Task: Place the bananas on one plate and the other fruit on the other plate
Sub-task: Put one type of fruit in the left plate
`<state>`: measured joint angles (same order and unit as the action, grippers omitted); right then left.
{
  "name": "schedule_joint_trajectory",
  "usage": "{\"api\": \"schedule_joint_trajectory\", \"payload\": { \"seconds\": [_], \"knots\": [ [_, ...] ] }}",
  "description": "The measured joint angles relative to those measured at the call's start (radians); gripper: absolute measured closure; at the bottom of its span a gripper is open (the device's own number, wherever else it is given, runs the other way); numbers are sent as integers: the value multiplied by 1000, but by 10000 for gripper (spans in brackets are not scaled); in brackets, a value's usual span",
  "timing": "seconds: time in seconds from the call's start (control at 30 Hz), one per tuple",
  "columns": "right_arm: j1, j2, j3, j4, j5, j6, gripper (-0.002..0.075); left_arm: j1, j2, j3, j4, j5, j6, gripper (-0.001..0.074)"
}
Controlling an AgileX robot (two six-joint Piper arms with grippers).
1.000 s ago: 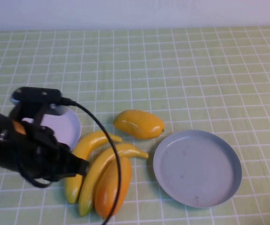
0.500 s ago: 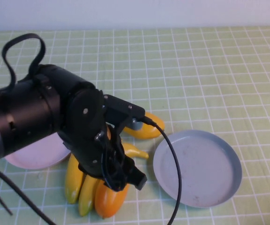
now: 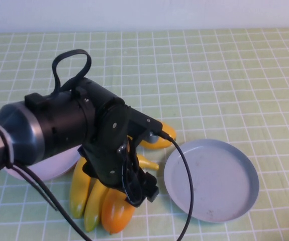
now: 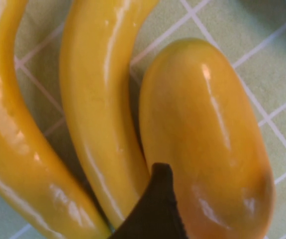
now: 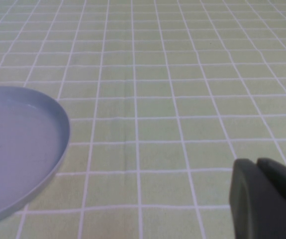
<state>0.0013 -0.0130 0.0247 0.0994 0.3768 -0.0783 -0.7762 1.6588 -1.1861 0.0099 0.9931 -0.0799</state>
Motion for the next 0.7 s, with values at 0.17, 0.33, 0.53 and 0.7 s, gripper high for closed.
{"api": "schedule_joint_trajectory", "payload": {
  "seconds": [0.17,0.33,0.53,0.7],
  "knots": [
    [0,0,0,0,0,0,742,0,39,-1,34,-4,-25,149],
    [0,0,0,0,0,0,742,-2,81,-4,36,-6,-31,149],
    [0,0,0,0,0,0,741,-2,119,-4,36,-9,-33,158],
    [0,0,0,0,0,0,741,-2,137,-7,36,-12,-58,235]
  ]
}}
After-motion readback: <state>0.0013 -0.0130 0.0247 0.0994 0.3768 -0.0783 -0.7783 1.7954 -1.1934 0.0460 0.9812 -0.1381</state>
